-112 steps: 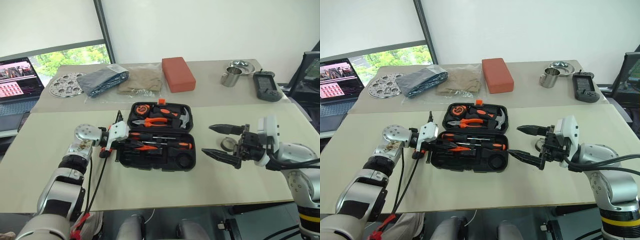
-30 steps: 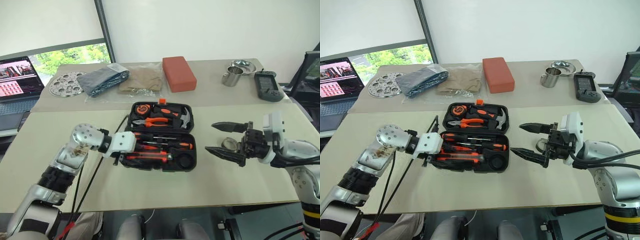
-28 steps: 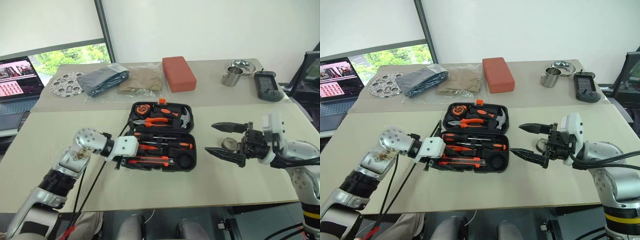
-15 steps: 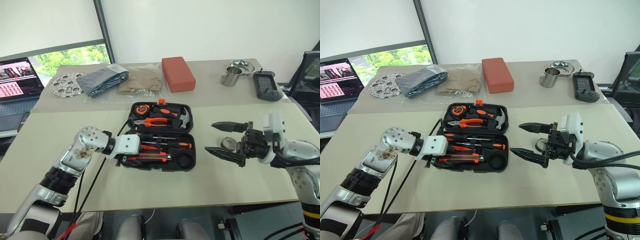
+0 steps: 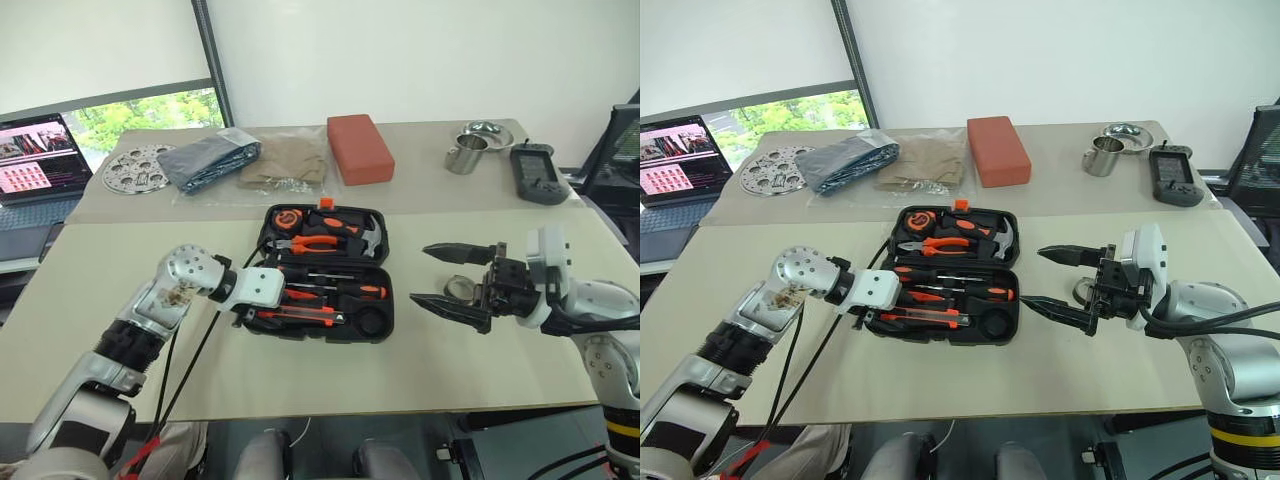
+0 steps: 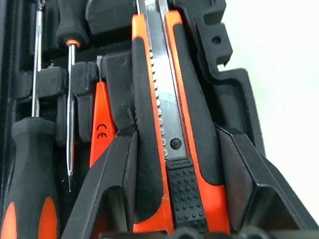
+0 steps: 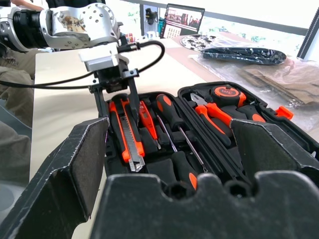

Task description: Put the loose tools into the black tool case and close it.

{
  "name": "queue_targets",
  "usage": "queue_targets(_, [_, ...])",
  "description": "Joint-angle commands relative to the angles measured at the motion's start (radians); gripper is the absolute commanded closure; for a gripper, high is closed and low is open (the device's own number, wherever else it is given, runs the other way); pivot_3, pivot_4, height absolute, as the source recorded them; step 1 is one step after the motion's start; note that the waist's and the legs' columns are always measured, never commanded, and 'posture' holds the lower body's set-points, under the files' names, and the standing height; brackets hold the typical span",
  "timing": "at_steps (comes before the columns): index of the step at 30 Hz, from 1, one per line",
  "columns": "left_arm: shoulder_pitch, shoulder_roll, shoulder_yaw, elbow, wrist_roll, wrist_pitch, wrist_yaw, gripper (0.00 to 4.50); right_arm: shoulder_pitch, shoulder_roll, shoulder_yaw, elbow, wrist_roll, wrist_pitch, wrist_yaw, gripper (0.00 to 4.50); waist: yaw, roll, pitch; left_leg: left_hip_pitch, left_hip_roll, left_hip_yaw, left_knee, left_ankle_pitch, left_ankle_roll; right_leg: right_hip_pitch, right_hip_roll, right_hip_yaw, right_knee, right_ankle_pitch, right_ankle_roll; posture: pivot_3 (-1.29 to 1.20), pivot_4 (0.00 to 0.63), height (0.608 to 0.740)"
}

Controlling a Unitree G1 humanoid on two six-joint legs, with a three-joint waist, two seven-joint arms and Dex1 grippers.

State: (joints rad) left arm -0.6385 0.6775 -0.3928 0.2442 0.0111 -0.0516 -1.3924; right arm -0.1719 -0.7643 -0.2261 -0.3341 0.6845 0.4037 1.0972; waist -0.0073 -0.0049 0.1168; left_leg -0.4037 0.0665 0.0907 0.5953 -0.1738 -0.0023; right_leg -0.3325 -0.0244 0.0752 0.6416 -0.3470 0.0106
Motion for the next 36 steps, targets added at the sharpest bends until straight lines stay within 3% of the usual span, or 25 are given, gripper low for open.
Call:
queue_targets(1, [0.008, -0.017, -0.046, 0.075, 0.054, -0.025, -0.004, 2.73, -0.003, 0.000, -0.029, -0.018, 0.006, -0.030, -0.001, 0.00, 0.005, 0.001, -0.001, 0.000, 0.000, 0.000, 0.000, 0.000, 0.000, 0.000, 0.000, 0.000, 0.000, 0.000, 0.000, 0.00, 0.150, 0.740])
queue_targets(5, [0.005, -0.023, -0.047, 0.106, 0.062, -0.039, -0.005, 2.73, -0.004, 0.001, -0.026, -0.020, 0.004, -0.031, -0.004, 0.00, 0.008, 0.001, -0.001, 0.001, 0.000, 0.000, 0.002, 0.000, 0.000, 0.001, 0.000, 0.000, 0.001, 0.000, 0.000, 0.00, 0.150, 0.740])
queue_targets(6, [0.003, -0.025, -0.045, 0.111, 0.061, -0.039, -0.003, 1.72, -0.002, 0.002, -0.026, -0.021, 0.004, -0.032, -0.004, 0.00, 0.008, 0.001, -0.001, 0.001, 0.000, 0.000, 0.002, 0.000, 0.000, 0.002, 0.000, 0.000, 0.001, 0.000, 0.000, 0.00, 0.150, 0.740])
queue_targets(11, [-0.006, -0.033, -0.029, 0.119, 0.053, -0.036, 0.007, 0.04, 0.010, 0.006, -0.024, -0.025, 0.001, -0.038, -0.005, 0.00, -0.005, 0.001, -0.001, 0.001, 0.001, 0.000, 0.002, 0.000, 0.001, 0.002, 0.001, 0.000, 0.001, 0.000, 0.000, 0.00, 0.150, 0.740])
queue_targets(23, [-0.045, 0.051, 0.164, -0.121, -0.197, 0.197, -0.085, 0.01, 0.021, 0.003, -0.023, -0.021, 0.003, -0.047, -0.002, 0.00, -0.006, 0.000, 0.000, -0.001, 0.001, 0.000, 0.002, -0.001, 0.001, -0.001, 0.001, 0.002, 0.001, 0.000, 0.000, 0.00, 0.150, 0.740])
queue_targets(31, [-0.068, -0.077, 0.191, 0.027, -0.219, 0.109, -0.022, 0.01, 0.005, 0.001, -0.011, -0.007, -0.001, -0.053, 0.003, 0.00, 0.003, 0.000, 0.000, -0.002, 0.000, 0.000, 0.003, -0.001, 0.001, -0.001, 0.001, 0.001, 0.001, 0.000, 0.000, 0.00, 0.150, 0.740])
queue_targets(36, [-0.043, -0.152, 0.187, 0.133, -0.229, 0.017, -0.051, 1.50, 0.019, -0.013, -0.031, -0.020, 0.004, -0.046, 0.005, 0.00, 0.000, 0.000, 0.000, -0.002, 0.000, 0.000, 0.003, -0.001, 0.001, -0.001, 0.002, 0.001, 0.001, 0.000, 0.000, 0.00, 0.150, 0.740])
